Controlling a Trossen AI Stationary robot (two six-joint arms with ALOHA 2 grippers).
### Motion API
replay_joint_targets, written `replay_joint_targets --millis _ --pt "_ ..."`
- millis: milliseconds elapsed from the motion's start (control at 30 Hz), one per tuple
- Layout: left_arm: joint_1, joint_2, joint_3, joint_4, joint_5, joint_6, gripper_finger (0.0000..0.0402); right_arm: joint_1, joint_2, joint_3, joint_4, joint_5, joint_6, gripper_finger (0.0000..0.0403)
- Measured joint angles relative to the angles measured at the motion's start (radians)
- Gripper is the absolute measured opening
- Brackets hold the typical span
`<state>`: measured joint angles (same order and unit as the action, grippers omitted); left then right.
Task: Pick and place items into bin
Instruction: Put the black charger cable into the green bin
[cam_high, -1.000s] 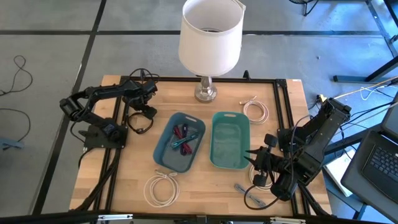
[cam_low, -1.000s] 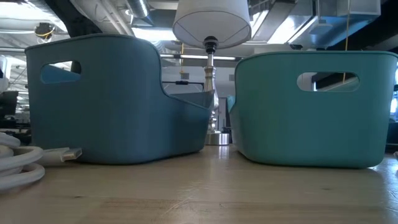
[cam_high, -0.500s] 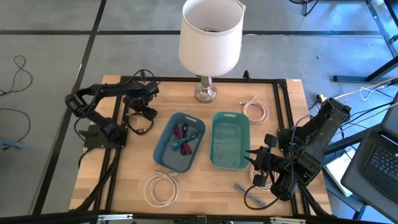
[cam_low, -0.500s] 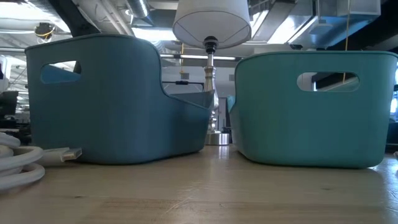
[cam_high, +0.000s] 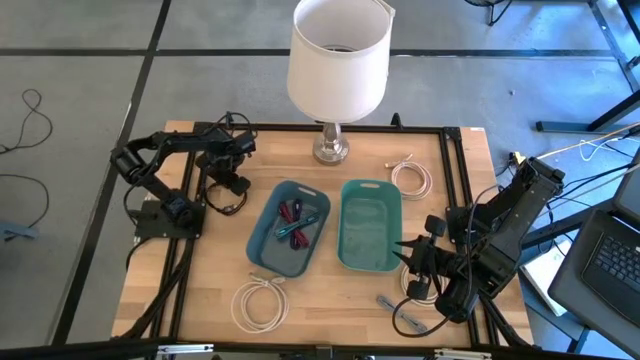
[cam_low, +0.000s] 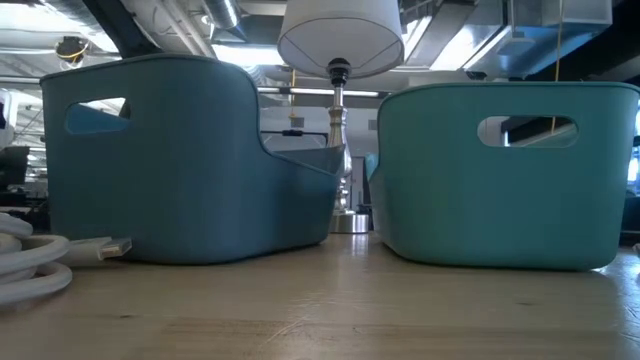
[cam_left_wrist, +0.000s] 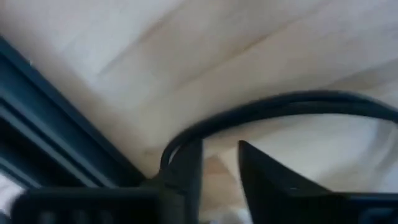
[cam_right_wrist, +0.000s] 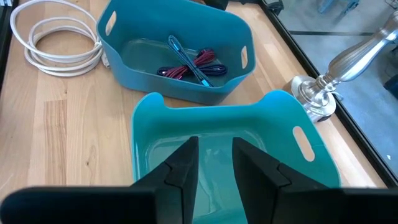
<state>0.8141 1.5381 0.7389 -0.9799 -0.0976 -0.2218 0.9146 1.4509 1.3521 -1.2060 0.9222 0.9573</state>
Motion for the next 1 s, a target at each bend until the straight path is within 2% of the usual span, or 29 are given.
replay_joint_targets --millis 100,300,400,667,800,1000 --pt "-0.001 0.006 0.001 0.009 0.003 0.000 0.0018 0.000 0.000 0.000 0.000 0.000 0.000 0.0102" --pt "-0.001 0.009 0.001 0.012 0.017 0.035 0.0002 0.000 0.000 0.000 0.000 0.000 0.000 0.0102" --pt "-0.004 0.009 0.002 0.012 0.073 0.067 0.0003 0.000 0.000 0.000 0.000 0.000 0.000 0.0102" --pt "-0.064 0.003 0.035 -0.038 0.141 0.158 0.0019 0.000 0.000 0.000 0.000 0.000 0.000 0.0102" --pt "-0.104 -0.019 0.084 -0.093 0.091 0.251 0.0046 0.000 0.000 0.000 0.000 0.000 0.002 0.0102" --pt "-0.165 -0.037 0.088 -0.094 -0.031 0.460 0.0092 0.000 0.000 0.000 0.001 -0.008 0.008 0.0102"
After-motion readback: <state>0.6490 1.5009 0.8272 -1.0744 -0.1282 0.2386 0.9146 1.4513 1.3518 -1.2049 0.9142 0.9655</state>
